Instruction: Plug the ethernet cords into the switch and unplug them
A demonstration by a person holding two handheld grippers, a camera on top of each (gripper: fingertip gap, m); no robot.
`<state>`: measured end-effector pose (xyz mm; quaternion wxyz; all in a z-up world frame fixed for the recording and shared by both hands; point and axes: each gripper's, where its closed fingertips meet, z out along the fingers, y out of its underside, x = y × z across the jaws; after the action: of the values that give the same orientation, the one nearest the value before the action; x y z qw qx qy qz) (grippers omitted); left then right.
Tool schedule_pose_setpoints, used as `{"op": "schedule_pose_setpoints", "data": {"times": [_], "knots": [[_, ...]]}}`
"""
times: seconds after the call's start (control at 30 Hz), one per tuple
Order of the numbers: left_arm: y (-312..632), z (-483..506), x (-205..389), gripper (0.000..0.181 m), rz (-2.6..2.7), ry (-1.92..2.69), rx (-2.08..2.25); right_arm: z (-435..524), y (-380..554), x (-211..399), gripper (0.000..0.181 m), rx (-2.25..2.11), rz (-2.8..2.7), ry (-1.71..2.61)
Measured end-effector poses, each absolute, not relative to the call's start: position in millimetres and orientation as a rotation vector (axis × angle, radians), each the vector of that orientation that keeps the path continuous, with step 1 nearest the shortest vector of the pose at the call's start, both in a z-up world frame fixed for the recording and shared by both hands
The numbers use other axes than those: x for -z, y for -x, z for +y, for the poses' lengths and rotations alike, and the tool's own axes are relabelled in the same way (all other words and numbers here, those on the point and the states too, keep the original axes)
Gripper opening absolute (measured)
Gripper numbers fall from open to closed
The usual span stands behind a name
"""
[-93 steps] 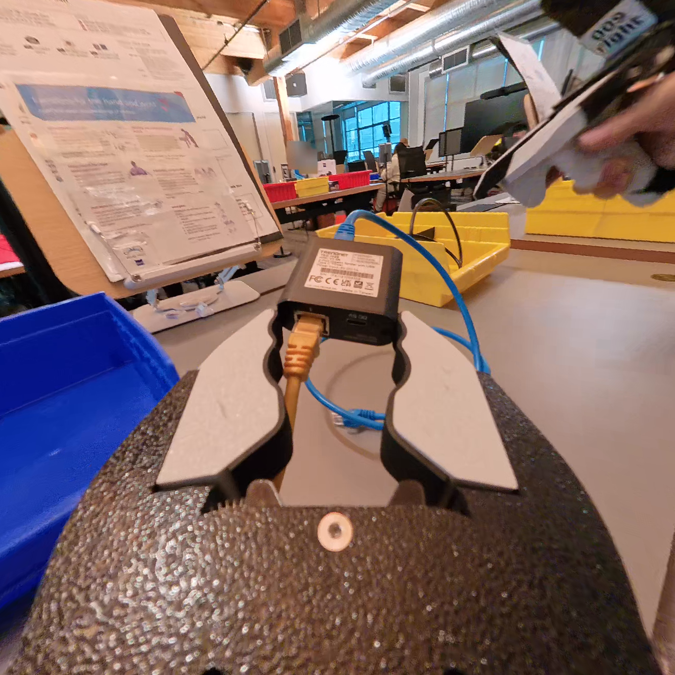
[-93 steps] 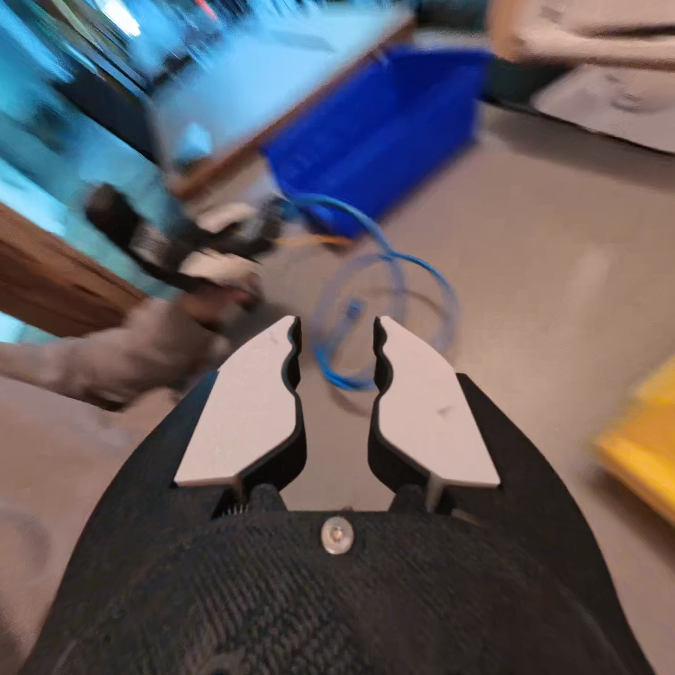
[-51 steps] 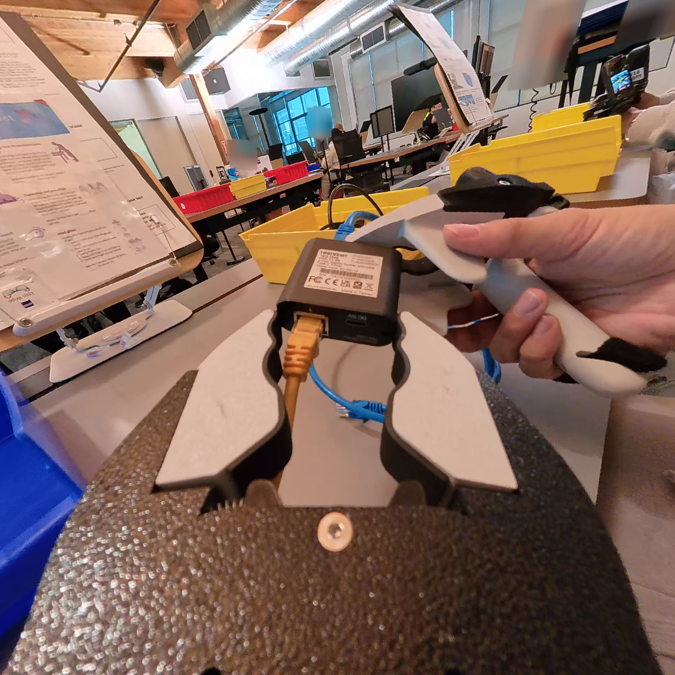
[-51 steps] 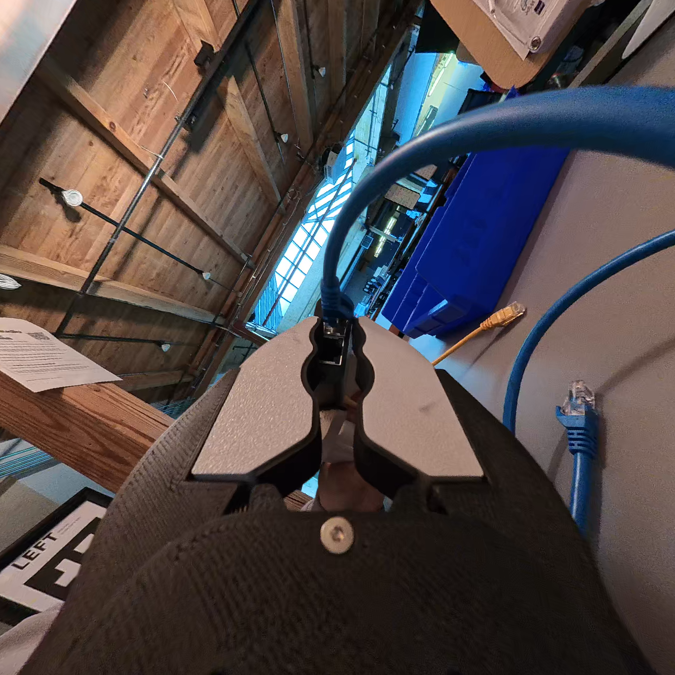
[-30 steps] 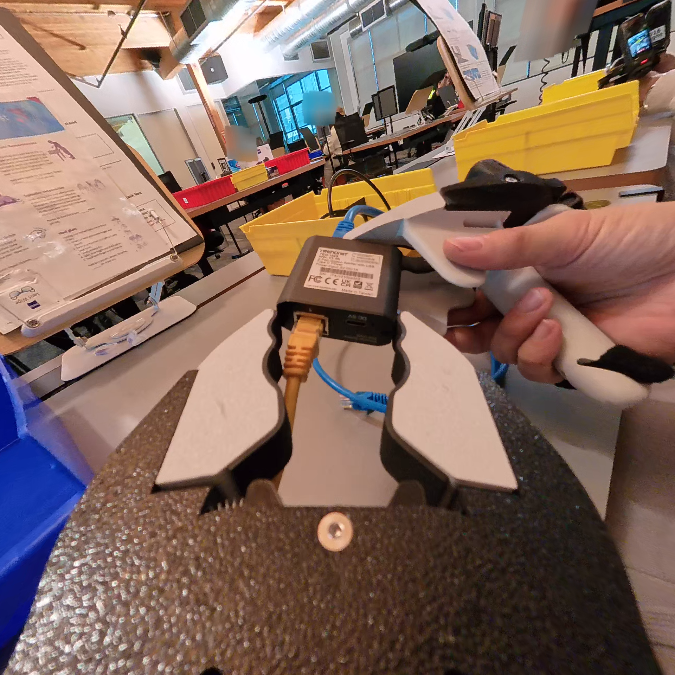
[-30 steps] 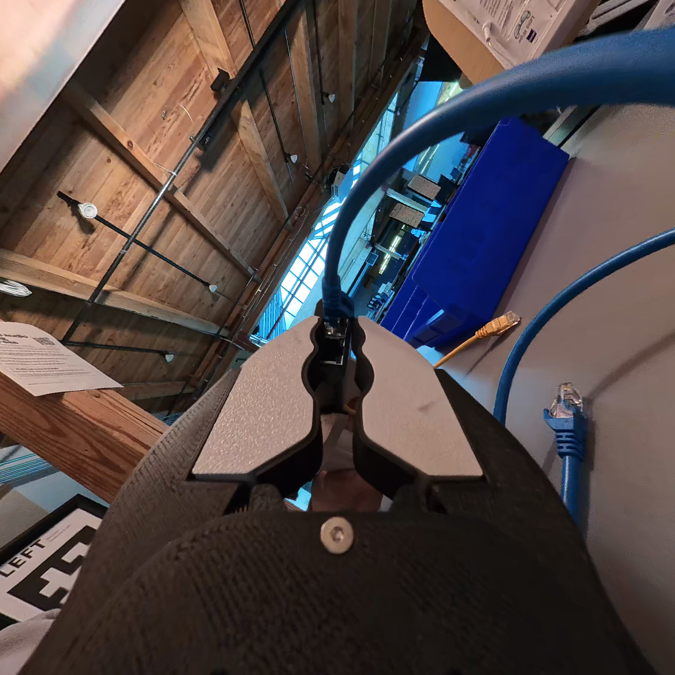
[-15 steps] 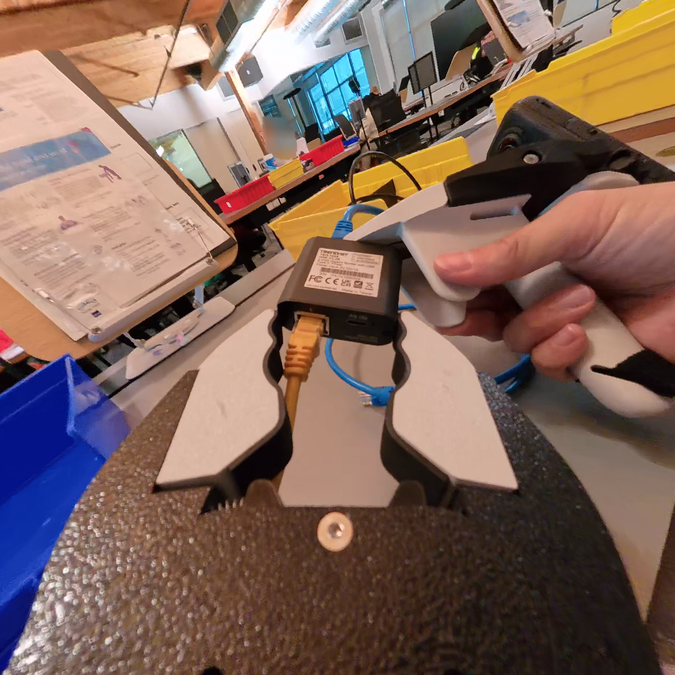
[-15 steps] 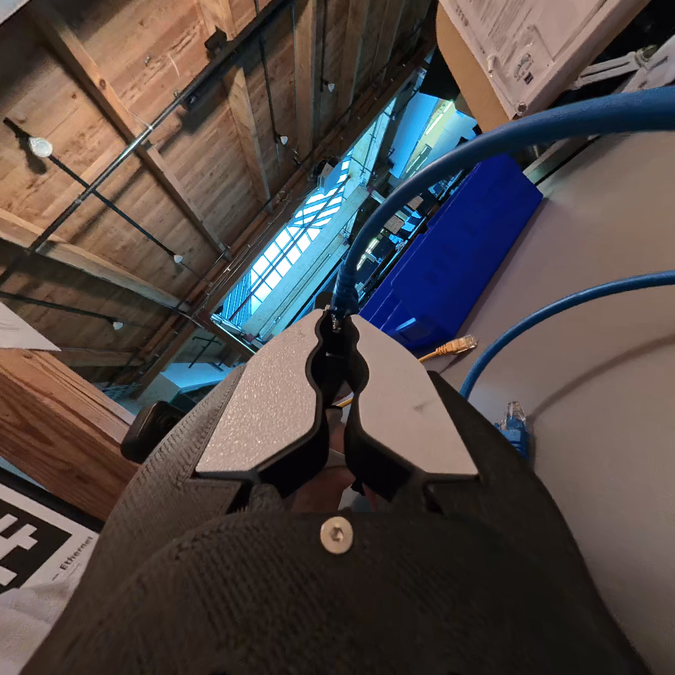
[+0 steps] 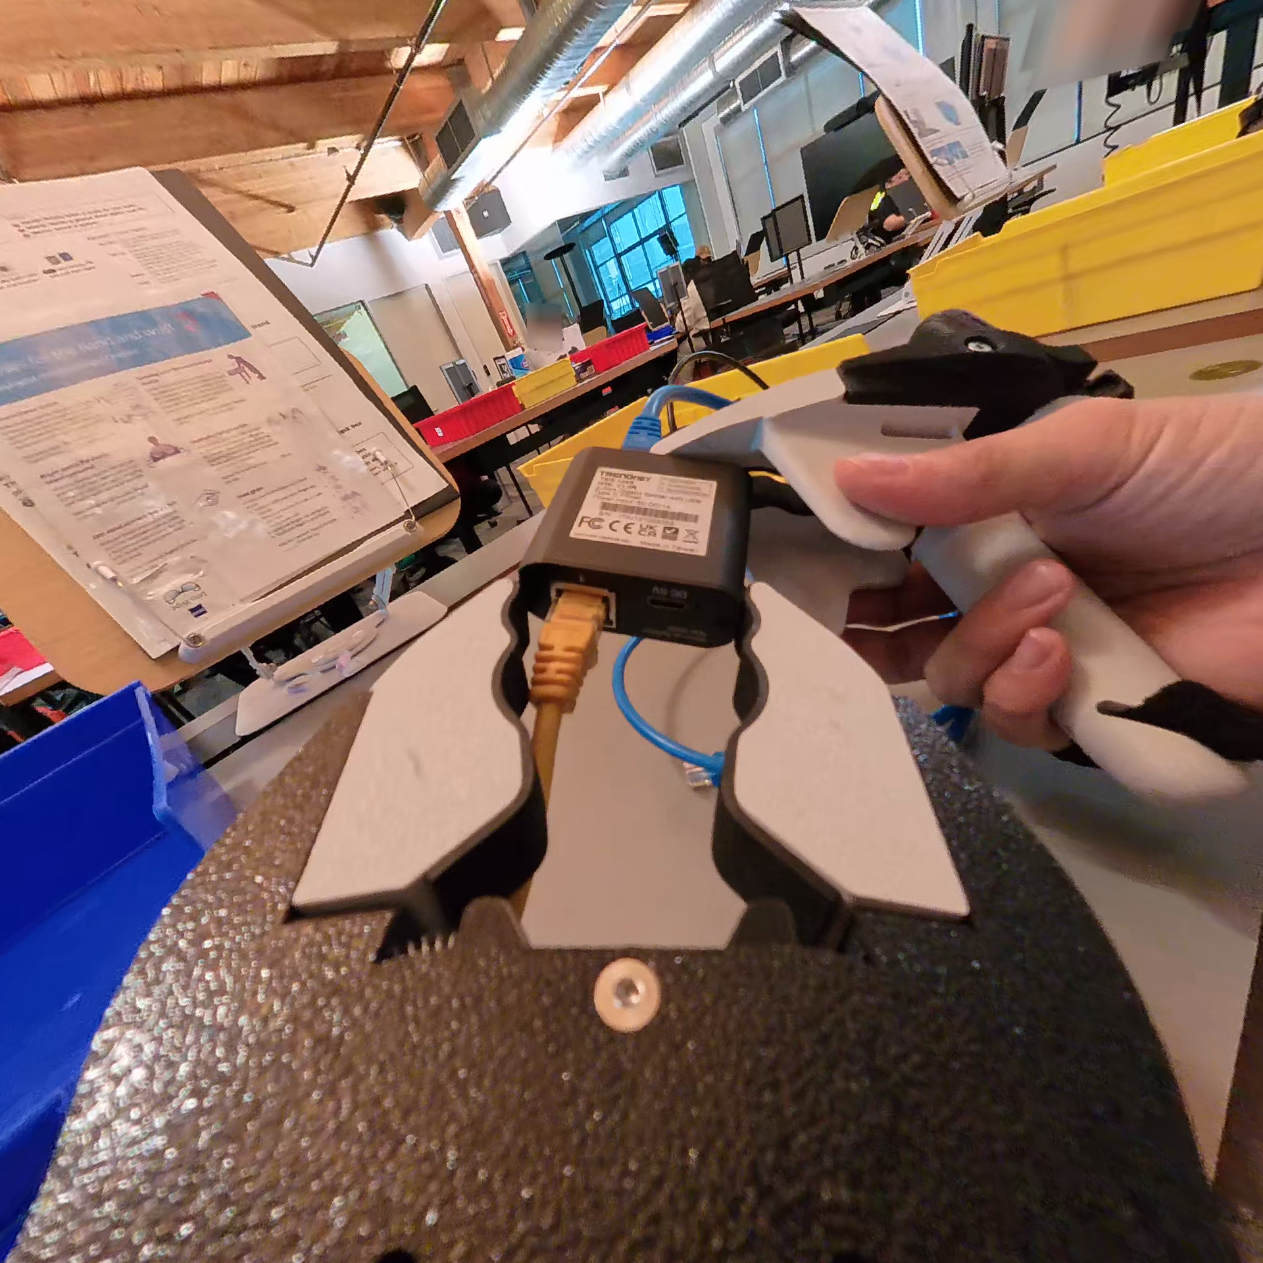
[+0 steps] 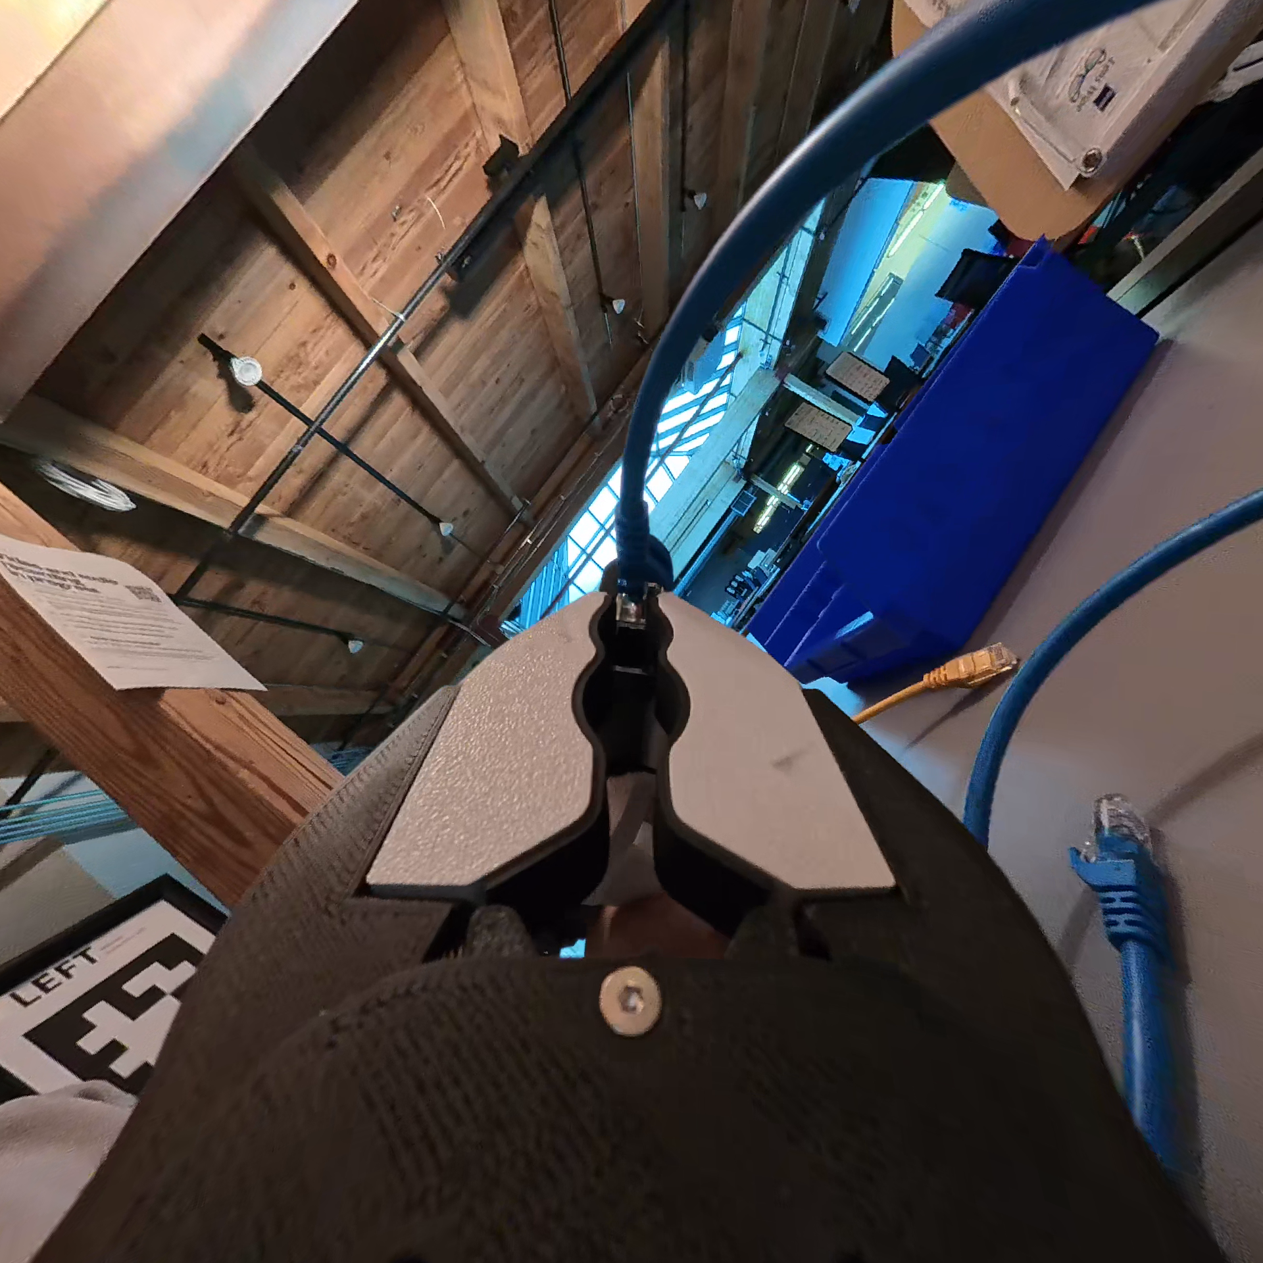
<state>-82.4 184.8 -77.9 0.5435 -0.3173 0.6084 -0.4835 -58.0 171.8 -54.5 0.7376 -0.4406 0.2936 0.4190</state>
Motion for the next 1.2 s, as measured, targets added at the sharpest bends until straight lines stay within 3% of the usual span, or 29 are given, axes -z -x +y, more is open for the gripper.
{"op": "schedule_pose_setpoints", "data": {"times": [0.47, 0.6, 0.83, 1.2], "knots": [[82.4, 184.7, 78.2, 0.058, 1.442, 0.746, 1.129, 171.3, 57.0, 56.5, 0.019, -0.873, 0.668, 0.984], [83.7, 184.8, 74.2, 0.058, 1.416, 0.736, 1.131, 172.7, 56.1, 60.3, 0.039, -0.866, 0.691, 0.999], [83.1, 183.9, 77.3, 0.058, 1.438, 0.745, 1.155, 171.2, 58.3, 55.3, 0.011, -0.919, 0.673, 0.96], [82.6, 183.5, 78.9, 0.058, 1.45, 0.753, 1.169, 171.1, 57.1, 56.3, 0.014, -0.887, 0.688, 0.954]]}}
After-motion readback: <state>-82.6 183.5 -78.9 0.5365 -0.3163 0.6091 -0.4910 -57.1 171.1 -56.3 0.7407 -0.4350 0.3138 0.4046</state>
